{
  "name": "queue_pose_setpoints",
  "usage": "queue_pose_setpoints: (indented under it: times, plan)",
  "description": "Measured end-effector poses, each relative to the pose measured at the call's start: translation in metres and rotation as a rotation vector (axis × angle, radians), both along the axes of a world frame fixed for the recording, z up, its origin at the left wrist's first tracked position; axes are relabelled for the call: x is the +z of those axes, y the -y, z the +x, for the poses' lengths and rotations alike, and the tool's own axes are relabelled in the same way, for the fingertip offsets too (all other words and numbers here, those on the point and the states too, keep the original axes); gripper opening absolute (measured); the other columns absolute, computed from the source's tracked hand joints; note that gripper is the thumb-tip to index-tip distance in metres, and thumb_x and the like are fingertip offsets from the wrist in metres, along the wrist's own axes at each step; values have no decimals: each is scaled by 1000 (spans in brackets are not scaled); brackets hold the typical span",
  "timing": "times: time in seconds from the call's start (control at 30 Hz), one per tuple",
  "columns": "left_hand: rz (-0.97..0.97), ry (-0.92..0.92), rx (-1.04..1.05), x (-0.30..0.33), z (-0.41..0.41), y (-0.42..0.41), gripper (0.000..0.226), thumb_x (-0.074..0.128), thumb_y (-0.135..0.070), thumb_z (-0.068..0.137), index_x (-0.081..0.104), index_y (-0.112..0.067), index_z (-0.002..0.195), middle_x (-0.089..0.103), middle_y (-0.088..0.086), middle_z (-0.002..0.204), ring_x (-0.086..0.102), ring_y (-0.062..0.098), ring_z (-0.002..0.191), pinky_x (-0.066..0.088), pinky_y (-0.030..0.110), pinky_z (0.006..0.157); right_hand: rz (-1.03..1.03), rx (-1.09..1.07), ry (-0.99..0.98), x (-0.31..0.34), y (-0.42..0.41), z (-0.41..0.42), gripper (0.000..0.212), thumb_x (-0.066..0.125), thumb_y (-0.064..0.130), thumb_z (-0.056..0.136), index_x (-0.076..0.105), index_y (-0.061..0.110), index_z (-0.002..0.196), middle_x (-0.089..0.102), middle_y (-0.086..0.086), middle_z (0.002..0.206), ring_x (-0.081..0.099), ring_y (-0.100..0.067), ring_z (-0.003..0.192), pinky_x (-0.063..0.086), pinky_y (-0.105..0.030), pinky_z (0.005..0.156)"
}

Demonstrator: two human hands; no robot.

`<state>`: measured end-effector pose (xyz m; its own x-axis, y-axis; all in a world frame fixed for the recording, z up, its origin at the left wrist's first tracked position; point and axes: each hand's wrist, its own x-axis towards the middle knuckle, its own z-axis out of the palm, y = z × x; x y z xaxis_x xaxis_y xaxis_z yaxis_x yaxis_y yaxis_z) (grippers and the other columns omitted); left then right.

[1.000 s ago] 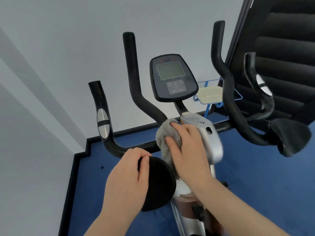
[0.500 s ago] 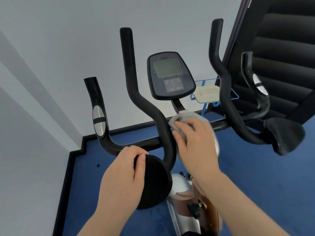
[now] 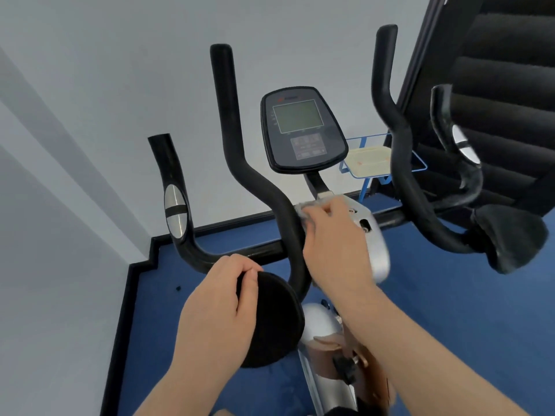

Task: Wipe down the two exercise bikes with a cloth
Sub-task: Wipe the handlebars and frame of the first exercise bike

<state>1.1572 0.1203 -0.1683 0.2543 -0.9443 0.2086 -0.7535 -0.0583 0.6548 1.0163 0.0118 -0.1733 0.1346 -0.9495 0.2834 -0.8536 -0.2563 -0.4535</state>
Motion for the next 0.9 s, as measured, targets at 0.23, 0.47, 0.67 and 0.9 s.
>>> queue_pose_setpoints:
  times: [0.23, 0.47, 0.67, 0.9]
  plan:
    - [-139, -83, 31, -2, -4, -4, 24, 55, -17, 93, 65, -39, 95, 63, -26, 95, 57, -3, 99, 44, 15, 78, -191, 222, 453, 8, -11, -28, 22, 63, 18, 92, 70, 23, 112, 60, 15, 105, 52, 7, 98, 37, -5, 88]
    - [-212, -438, 241, -6, 27, 1, 38, 60, -7, 90, 66, -45, 88, 65, -24, 95, 59, 0, 89, 42, 18, 67, -263, 750, -19, 20, 19, -16, 26, 78, 11, 78, 77, 23, 102, 67, 5, 100, 57, -20, 99, 37, -29, 90]
    - [-251, -370, 310, -8, 39, 3, 35, 57, -10, 91, 63, -44, 96, 62, -24, 102, 57, 2, 99, 44, 21, 78, -224, 881, -149, 26, 24, 17, 37, 74, -5, 70, 79, 20, 97, 71, 3, 94, 61, -24, 81, 48, -42, 77]
    - [-271, -303, 314, -17, 43, -5, 32, 55, -10, 91, 63, -39, 105, 61, -25, 109, 56, 2, 102, 39, 6, 78, -221, 1018, -230, 35, 32, 6, 41, 80, 1, 69, 78, 29, 97, 71, 10, 99, 67, -16, 85, 54, -31, 70]
